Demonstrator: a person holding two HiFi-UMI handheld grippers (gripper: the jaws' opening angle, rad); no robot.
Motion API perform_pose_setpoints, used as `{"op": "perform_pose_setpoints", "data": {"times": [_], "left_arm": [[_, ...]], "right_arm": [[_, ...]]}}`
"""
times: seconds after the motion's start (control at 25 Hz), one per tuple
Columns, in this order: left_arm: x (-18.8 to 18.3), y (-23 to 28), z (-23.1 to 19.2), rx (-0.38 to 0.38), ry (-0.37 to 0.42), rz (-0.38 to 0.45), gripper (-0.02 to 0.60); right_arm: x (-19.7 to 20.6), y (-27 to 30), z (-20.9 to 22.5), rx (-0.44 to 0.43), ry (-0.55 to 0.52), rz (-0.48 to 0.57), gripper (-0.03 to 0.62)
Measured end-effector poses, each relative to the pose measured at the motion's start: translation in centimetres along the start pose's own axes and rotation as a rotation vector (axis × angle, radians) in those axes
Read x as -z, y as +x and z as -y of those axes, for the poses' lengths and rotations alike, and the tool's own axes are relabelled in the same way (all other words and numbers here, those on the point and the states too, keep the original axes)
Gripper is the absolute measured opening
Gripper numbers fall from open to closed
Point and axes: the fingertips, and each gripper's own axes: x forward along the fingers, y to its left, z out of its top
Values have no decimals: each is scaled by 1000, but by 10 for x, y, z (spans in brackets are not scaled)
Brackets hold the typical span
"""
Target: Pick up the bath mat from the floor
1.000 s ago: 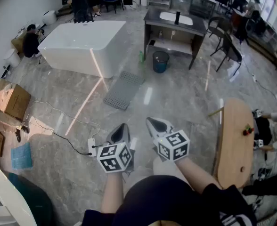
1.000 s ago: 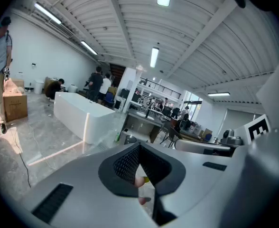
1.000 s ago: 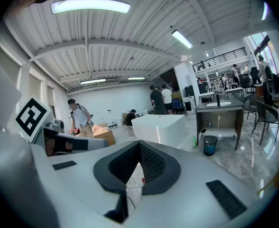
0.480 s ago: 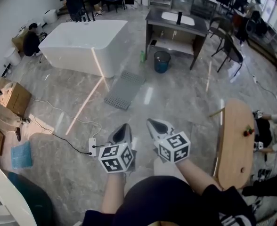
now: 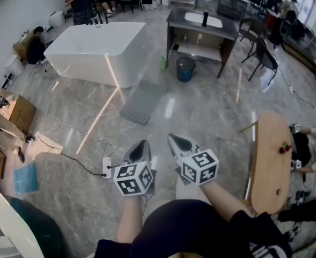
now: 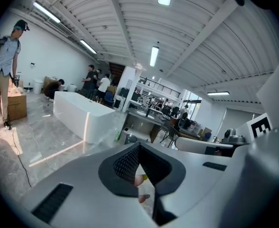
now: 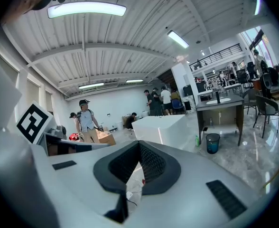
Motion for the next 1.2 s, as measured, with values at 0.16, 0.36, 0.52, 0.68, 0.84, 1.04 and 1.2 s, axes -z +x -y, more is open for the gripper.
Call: {"op": "perform_pose_setpoints", "data": {"times": [0.16, 0.36, 0.52, 0.68, 0.84, 1.04, 1.2], "left_arm": [[3, -2, -7, -5, -11, -16, 0], [6, 5, -16, -10, -24, -24, 0], [-2, 19, -29, -33, -42, -20, 0], [-12, 39, -45, -59, -56, -18, 0], [-26, 63, -64, -85, -61, -24, 0], [-51, 98, -82, -132, -84, -16, 0], [-75, 129, -95, -172, -110, 0, 0]], "right_arm": [[3, 1, -8, -8, -14, -18, 11], [4, 15, -4, -17, -13, -26, 11], [0, 34, 3, -35, -12, -35, 11], [-10, 62, 15, -55, -14, -22, 11], [-27, 101, 26, -94, -25, -30, 11], [-50, 143, 46, -141, -37, -52, 11], [-71, 176, 73, -166, -54, -70, 11]]}}
